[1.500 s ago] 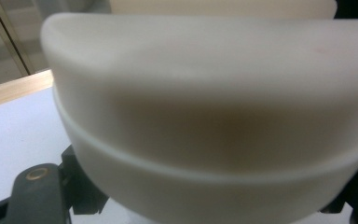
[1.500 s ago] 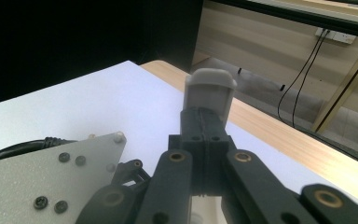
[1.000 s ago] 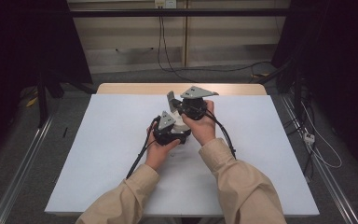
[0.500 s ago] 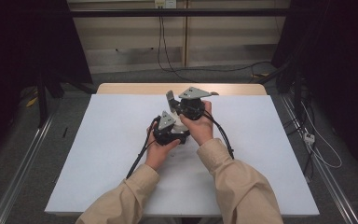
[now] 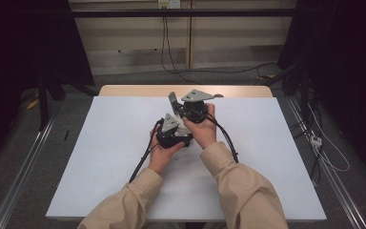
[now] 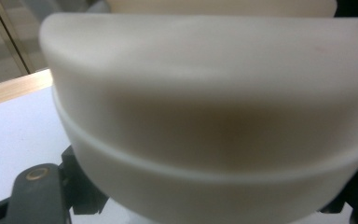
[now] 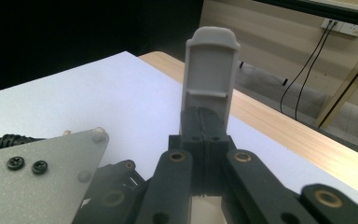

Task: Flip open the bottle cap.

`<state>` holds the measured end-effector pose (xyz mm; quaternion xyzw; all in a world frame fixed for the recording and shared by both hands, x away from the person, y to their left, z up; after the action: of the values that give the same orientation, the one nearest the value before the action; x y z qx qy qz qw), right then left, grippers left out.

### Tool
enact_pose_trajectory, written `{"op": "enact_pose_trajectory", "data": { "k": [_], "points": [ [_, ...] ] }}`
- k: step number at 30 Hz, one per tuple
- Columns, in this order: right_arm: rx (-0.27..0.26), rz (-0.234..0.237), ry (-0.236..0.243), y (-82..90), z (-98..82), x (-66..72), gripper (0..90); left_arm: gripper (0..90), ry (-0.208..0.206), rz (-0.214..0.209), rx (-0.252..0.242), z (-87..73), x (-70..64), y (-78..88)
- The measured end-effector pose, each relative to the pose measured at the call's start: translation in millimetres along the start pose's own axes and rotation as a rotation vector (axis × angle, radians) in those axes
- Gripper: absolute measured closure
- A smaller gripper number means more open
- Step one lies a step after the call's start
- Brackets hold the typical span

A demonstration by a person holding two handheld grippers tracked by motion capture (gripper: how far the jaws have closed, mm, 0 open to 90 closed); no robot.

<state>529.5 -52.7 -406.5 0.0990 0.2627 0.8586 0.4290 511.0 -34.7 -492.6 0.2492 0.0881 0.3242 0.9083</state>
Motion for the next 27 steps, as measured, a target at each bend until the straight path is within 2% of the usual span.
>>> {"op": "enact_pose_trajectory", "data": {
  "k": [6, 7, 9, 12, 27],
  "points": [
    [-0.003, 0.005, -0.005, -2.3, -0.3, -0.3, 90.0, 18.6, -0.002, 0.01, 0.001, 0.0, 0.6, 0.1],
    [-0.003, 0.005, -0.006, -2.7, -0.3, -0.2, 90.0, 18.6, 0.002, -0.001, 0.001, -0.1, -0.1, -0.1],
    [-0.003, 0.006, -0.006, -3.5, -0.4, -0.2, 90.0, 18.6, 0.015, 0.005, -0.002, 0.0, -0.5, -0.3],
    [-0.001, 0.007, -0.006, -4.3, -0.7, -0.4, 90.0, 18.6, 0.008, -0.005, 0.0, -0.1, -0.8, -0.3],
    [0.01, 0.011, -0.007, -8.1, -1.3, -0.3, 90.0, 18.6, 0.009, 0.004, 0.002, -0.3, -0.8, -0.5]
  ]
}}
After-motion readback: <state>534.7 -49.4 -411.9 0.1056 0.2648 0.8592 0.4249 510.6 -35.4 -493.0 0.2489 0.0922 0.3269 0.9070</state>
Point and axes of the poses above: each handheld gripper's, and its own axes: y roughly backward along the jaws, z roughly out of its top, x roughly to its left, the point moved 9 cm from there along -y, roughly forward along the jaws, and after that the axes turned 10 degrees about x, right-handed, at the moved point
